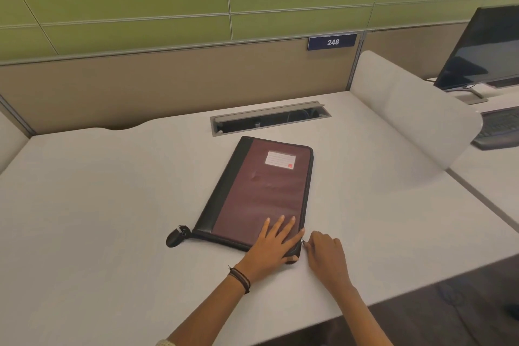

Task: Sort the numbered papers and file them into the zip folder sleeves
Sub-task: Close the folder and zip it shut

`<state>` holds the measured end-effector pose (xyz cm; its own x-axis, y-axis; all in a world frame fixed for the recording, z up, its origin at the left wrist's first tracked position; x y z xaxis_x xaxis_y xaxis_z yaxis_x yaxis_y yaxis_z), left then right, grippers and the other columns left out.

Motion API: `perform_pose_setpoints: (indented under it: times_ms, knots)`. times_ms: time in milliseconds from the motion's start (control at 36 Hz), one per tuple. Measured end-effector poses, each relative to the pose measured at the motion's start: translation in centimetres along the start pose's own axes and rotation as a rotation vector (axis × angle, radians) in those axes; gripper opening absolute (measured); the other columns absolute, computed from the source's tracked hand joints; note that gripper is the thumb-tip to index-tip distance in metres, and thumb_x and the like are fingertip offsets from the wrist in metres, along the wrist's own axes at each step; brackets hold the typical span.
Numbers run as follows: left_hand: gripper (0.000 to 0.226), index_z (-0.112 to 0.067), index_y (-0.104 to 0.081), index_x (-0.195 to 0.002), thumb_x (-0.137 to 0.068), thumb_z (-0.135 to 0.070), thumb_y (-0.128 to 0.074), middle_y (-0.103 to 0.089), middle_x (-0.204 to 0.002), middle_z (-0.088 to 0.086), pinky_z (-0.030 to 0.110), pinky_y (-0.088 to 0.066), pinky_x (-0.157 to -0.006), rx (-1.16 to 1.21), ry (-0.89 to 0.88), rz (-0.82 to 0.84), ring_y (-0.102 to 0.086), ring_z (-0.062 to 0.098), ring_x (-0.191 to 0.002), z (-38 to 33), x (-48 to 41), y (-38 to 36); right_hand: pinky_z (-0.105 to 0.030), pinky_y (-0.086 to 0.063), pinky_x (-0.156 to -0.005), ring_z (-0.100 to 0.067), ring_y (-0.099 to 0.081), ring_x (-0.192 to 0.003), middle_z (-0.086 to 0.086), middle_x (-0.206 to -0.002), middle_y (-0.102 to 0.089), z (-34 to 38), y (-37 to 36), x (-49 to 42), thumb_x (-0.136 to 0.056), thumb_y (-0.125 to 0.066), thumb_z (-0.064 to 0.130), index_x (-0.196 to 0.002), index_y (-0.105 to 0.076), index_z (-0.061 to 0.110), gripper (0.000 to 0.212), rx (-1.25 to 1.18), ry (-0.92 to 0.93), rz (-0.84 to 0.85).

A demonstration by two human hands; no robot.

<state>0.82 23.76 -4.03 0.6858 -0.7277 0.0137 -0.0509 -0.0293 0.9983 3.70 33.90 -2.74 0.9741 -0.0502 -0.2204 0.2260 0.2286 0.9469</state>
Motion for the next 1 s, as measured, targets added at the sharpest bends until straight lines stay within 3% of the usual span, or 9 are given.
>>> perform_pose_setpoints:
  times_ms: [111,361,444,556,694,806,1000]
  knots:
    - [0.061,-0.02,0.005,-0.151,-0.097,-0.049,0.004,-0.042,-0.146,0.005,0.049,-0.041,-0.1,-0.054,-0.021,0.017,-0.044,0.029,-0.131,0.6,0.8,-0.2,-0.022,-0.023,-0.051,-0.01,-0.021,-0.046,0.014,-0.056,-0.025,1.1,0.6,-0.4,-0.066,-0.082,0.018,-0.067,-0.027,0.025,0.055,0.113,0.044,-0.052]
    - [0.056,-0.026,0.003,-0.15,-0.099,-0.048,0.003,-0.038,-0.149,0.003,0.048,-0.039,-0.103,-0.079,-0.048,0.061,-0.04,0.029,-0.134,1.3,1.7,-0.4,-0.022,-0.022,-0.05,-0.012,-0.016,-0.04,0.011,-0.049,-0.021,1.7,1.4,-0.8,-0.062,-0.083,0.016,-0.063,-0.026,0.024,0.057,0.135,0.029,-0.099]
    - [0.055,-0.031,0.0,-0.15,-0.098,-0.048,-0.008,-0.039,-0.148,0.0,0.047,-0.038,-0.104,-0.072,-0.063,0.078,-0.041,0.028,-0.134,1.2,2.2,-0.3,-0.019,-0.014,-0.049,-0.012,-0.01,-0.039,0.01,-0.049,-0.019,1.8,1.5,-1.2,-0.067,-0.077,0.012,-0.062,-0.025,0.024,0.054,0.139,0.025,-0.114]
    - [0.057,-0.034,-0.006,-0.149,-0.095,-0.046,-0.02,-0.041,-0.147,-0.001,0.045,-0.04,-0.104,-0.087,-0.086,0.084,-0.042,0.026,-0.133,1.3,3.0,-0.2,-0.023,-0.02,-0.051,-0.014,-0.01,-0.041,0.009,-0.049,-0.018,2.0,1.0,-1.6,-0.059,-0.084,0.016,-0.061,-0.024,0.024,0.06,0.176,0.006,-0.08]
    - [0.059,-0.034,-0.004,-0.15,-0.095,-0.042,-0.027,-0.041,-0.147,0.0,0.046,-0.033,-0.106,-0.144,-0.098,0.089,-0.04,0.026,-0.134,2.6,3.8,-0.1,-0.024,-0.021,-0.051,-0.015,-0.014,-0.042,0.009,-0.05,-0.017,3.0,0.8,-2.1,-0.054,-0.086,0.019,-0.061,-0.024,0.024,0.062,0.195,0.029,-0.059]
    - [0.086,-0.033,-0.006,-0.15,-0.086,-0.04,-0.062,-0.04,-0.148,-0.001,0.046,-0.031,-0.108,-0.157,-0.113,0.065,-0.039,0.026,-0.135,3.3,4.3,-0.2,-0.024,-0.021,-0.051,-0.016,-0.014,-0.041,0.009,-0.048,-0.017,3.6,0.5,-2.3,-0.055,-0.086,0.018,-0.06,-0.024,0.024,0.062,0.181,0.035,-0.048]
    - [0.074,-0.03,-0.033,-0.144,-0.08,-0.035,-0.07,-0.041,-0.147,-0.004,0.047,-0.033,-0.108,-0.198,-0.081,0.035,-0.041,0.026,-0.134,4.5,5.4,-0.1,-0.024,-0.022,-0.052,-0.016,-0.015,-0.04,0.008,-0.047,-0.018,4.1,0.0,-3.3,-0.057,-0.084,0.018,-0.06,-0.026,0.025,0.059,0.177,0.046,-0.024]
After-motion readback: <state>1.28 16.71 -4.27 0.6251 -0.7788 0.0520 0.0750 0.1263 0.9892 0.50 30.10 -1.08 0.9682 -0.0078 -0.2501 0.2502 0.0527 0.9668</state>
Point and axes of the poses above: each hand's wrist, its own x-axis away from the middle knuckle, its own y-axis out of the back of the hand, z = x × y, the point moved 10 cm from there along -x, towards the middle knuckle
